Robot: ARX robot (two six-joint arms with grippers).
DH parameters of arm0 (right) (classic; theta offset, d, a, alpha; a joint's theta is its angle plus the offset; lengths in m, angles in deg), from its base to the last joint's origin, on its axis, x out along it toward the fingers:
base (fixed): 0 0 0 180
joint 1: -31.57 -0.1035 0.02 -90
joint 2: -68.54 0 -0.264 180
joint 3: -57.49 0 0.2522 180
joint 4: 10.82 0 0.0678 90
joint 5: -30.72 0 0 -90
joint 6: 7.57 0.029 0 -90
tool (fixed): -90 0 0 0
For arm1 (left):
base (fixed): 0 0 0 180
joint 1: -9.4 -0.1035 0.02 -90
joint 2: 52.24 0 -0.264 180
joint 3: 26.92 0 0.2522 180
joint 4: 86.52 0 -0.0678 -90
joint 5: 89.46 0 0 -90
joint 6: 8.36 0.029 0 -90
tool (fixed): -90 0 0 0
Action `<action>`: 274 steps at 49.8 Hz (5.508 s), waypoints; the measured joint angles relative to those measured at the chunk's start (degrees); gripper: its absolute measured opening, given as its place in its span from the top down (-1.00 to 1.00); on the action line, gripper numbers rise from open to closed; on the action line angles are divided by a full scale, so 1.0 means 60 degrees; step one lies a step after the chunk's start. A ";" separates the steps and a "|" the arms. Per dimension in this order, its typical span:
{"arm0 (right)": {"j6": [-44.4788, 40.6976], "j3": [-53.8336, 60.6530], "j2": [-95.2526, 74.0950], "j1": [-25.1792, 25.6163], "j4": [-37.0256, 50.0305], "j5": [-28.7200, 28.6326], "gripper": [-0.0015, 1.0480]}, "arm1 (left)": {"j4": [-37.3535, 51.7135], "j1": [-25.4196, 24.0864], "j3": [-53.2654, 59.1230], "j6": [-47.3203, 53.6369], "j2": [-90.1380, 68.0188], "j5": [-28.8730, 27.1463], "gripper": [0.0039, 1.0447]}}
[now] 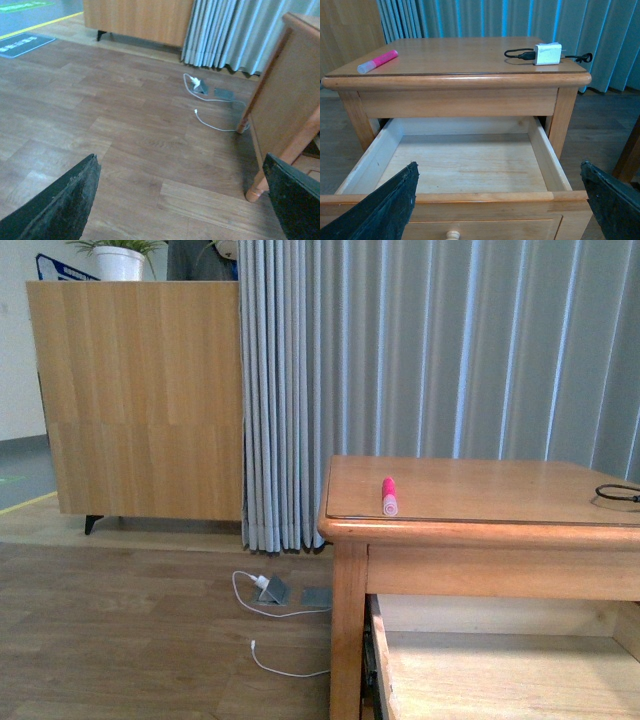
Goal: Place pink marker in drawer with both arms
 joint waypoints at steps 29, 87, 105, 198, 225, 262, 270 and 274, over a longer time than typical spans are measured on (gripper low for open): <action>-0.0004 0.0000 0.0000 -0.0004 0.0000 -0.0004 -0.84 | 0.5184 0.1752 -0.4776 -0.0004 -0.9701 0.1067 -0.89; -0.0004 0.0000 0.0000 -0.0004 0.0000 -0.0004 -0.84 | -0.0240 0.3829 -1.9150 0.0849 -2.1398 0.0780 -0.89; -0.0004 0.0000 0.0000 -0.0004 0.0000 -0.0004 -0.84 | -0.1311 0.3840 -1.9919 0.0674 -2.1719 0.0692 -0.79; -0.0004 0.0000 0.0000 -0.0004 0.0000 -0.0004 -0.84 | 0.1931 0.4980 -1.5329 0.4153 -2.0997 0.4543 0.74; -0.0004 0.0000 0.0000 -0.0004 0.0000 0.0000 -0.84 | 0.1610 0.4918 -1.5212 0.4142 -2.0903 0.3366 -0.06; -0.0004 0.0000 0.0000 -0.0004 0.0000 -0.0004 -0.84 | 0.2579 0.2226 -0.5486 0.1370 -0.9650 0.0543 -0.89; -0.0004 0.0000 0.0000 -0.0004 0.0000 -0.0004 -0.84 | 0.1781 0.1800 -0.3898 0.0856 -0.7271 0.0087 -0.89; -0.0004 0.0000 0.0000 -0.0004 0.0000 -0.0004 -0.84 | 0.1111 0.1461 -0.3089 0.0426 -0.6062 -0.0058 -0.89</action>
